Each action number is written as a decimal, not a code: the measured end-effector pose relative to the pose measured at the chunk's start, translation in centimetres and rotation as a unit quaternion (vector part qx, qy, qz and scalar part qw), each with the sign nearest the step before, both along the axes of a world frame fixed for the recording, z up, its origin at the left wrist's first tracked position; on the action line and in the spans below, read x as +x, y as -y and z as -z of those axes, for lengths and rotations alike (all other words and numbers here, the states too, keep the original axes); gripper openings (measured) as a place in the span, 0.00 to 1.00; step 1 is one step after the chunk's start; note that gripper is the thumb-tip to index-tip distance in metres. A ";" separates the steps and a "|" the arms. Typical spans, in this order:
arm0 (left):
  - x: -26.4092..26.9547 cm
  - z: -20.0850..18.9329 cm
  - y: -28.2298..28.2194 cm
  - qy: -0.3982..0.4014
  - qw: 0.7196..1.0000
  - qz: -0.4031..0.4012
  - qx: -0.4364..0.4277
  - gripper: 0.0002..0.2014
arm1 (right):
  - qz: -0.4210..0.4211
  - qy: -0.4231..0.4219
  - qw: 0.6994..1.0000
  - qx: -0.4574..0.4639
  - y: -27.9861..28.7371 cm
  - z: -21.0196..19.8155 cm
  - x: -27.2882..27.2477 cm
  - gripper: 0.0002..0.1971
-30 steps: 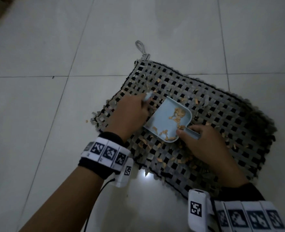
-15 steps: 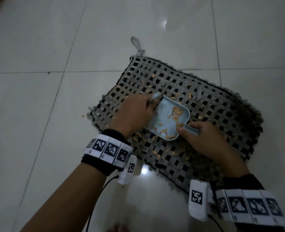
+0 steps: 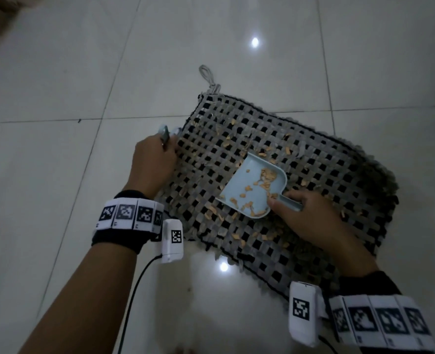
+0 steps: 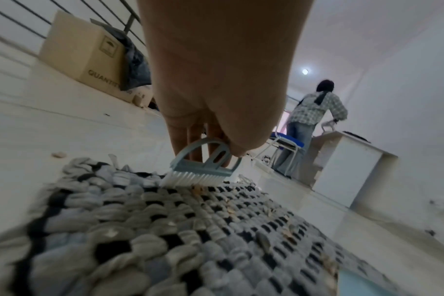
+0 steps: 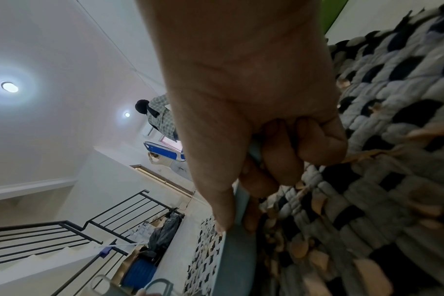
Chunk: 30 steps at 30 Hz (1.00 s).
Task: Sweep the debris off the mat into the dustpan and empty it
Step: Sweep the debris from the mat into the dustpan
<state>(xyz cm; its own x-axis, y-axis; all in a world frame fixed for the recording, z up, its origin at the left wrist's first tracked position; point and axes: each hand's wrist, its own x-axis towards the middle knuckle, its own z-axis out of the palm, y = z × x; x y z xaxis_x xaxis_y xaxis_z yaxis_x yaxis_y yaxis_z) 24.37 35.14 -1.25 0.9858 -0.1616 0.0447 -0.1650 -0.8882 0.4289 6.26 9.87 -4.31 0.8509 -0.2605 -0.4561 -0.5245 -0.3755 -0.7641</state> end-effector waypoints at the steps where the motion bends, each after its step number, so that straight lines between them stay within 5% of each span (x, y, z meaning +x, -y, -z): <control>1: -0.1 0.3 -0.1 -0.005 1.000 0.002 0.004 0.22 | 0.001 0.006 1.000 0.018 -0.2 -0.1 0.1 0.14; 5: 0.0 0.9 -0.5 -0.004 1.000 -0.006 -0.004 0.23 | -0.006 0.046 0.997 0.063 -2.2 -1.1 2.3 0.13; 13: 2.2 0.4 -1.3 0.013 0.999 -0.036 -0.031 0.24 | -0.049 0.070 0.994 -0.061 -5.8 -1.3 8.7 0.22; 21: 1.3 -0.5 -0.7 -0.111 0.990 0.085 0.020 0.24 | -0.066 0.055 0.992 -0.093 -5.2 0.0 8.5 0.22; 26: 2.5 -0.7 -1.5 -0.025 0.999 0.003 -0.036 0.24 | -0.062 0.046 0.995 -0.067 -5.1 0.4 8.0 0.19; 30: 2.4 0.0 0.5 -0.029 0.999 0.013 -0.009 0.22 | -0.067 0.051 0.995 -0.060 -4.8 0.4 8.0 0.20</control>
<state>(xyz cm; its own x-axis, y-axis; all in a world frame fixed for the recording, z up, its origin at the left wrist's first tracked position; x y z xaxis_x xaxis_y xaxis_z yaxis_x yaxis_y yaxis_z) 26.79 34.68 -1.27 0.9825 -0.1861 -0.0083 -0.1620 -0.8758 0.4547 14.29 14.66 -4.68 0.9221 -0.1887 -0.3380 -0.3854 -0.5286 -0.7563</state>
